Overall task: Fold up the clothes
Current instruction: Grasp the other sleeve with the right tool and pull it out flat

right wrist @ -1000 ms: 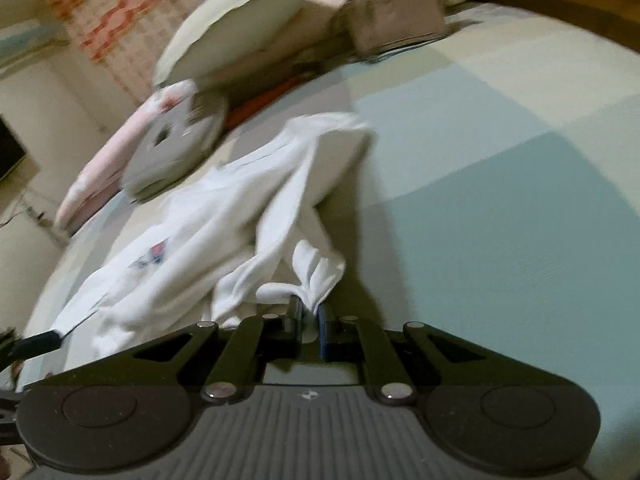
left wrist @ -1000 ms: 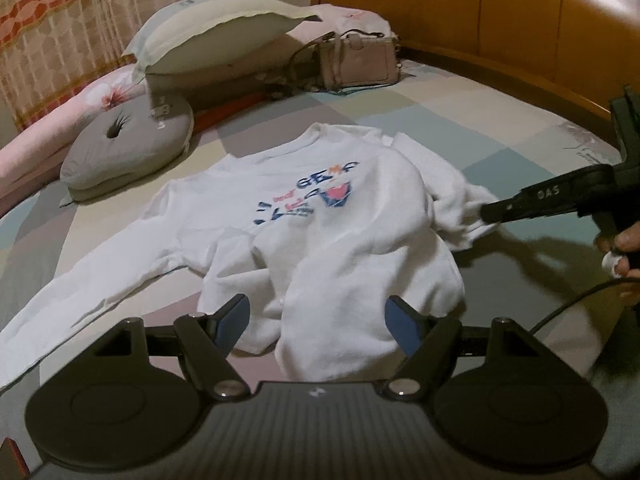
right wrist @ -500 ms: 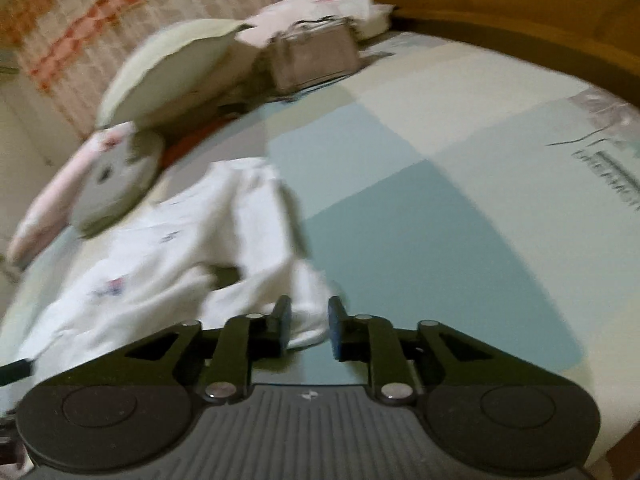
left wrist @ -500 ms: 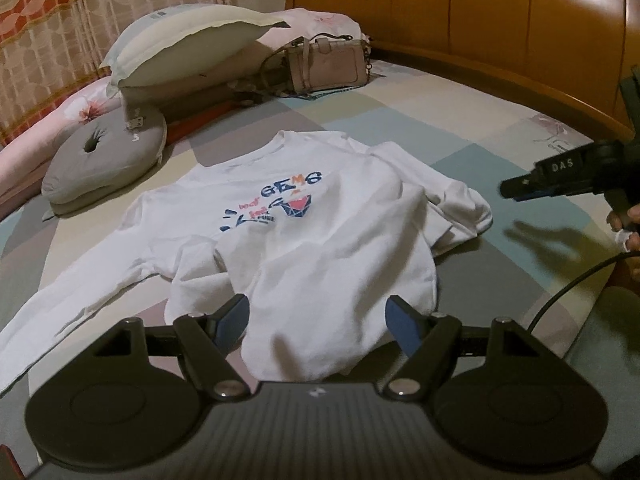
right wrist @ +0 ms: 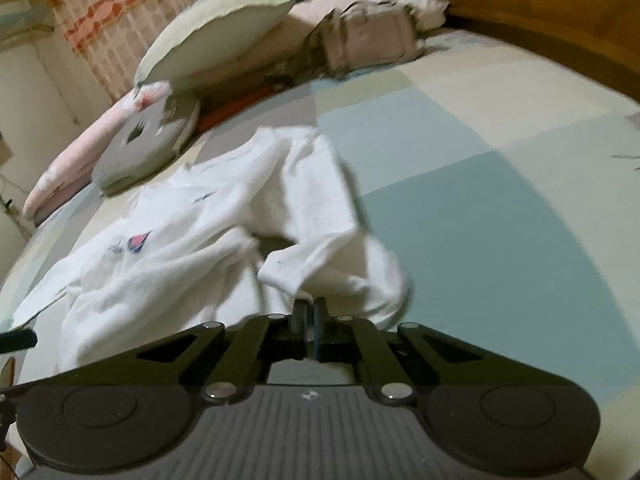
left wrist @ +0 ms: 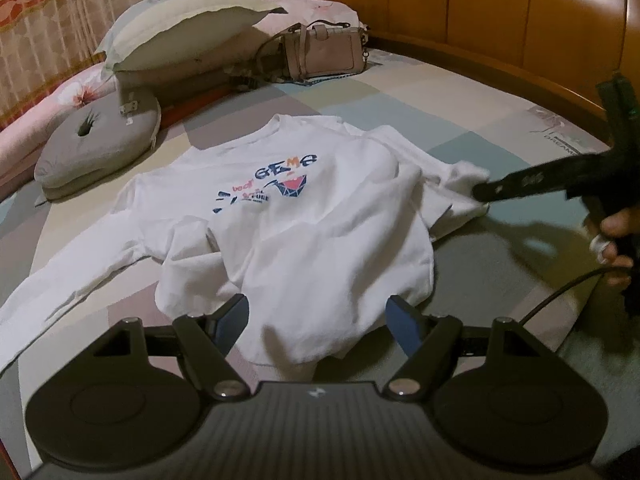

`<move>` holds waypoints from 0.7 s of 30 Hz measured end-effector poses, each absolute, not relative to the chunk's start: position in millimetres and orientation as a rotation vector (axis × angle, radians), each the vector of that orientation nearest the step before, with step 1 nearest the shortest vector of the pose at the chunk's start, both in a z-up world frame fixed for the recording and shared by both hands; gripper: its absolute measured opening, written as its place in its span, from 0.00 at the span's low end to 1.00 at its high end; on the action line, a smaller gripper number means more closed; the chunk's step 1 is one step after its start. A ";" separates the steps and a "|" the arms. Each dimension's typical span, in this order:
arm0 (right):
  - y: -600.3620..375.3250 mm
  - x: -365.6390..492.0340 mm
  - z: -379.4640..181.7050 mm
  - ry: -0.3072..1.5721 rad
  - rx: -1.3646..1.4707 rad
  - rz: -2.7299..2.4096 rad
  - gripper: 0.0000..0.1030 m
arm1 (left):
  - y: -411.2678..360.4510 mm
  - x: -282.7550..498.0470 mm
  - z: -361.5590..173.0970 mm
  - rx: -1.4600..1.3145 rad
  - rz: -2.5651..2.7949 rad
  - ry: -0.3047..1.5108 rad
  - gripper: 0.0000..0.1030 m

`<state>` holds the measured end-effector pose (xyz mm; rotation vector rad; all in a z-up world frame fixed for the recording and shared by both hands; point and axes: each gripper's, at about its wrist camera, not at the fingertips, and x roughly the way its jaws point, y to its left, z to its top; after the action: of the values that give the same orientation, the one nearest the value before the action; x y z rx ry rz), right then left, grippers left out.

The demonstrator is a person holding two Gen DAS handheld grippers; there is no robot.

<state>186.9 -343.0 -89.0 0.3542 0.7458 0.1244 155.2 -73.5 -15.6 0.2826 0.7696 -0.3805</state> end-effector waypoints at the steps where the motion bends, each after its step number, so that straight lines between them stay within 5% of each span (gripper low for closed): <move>1: -349.5 185.0 -86.3 0.742 0.352 0.113 0.03 | -73.7 155.3 -16.5 0.281 -0.381 0.771 0.74; 21: -451.5 202.2 -64.8 0.762 0.183 -0.221 0.05 | -81.5 155.8 -18.7 0.285 -0.391 0.783 0.74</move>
<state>202.2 -451.5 -64.8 0.1826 0.7625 -0.2212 155.8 -81.5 -18.7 0.2846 0.7832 -0.3907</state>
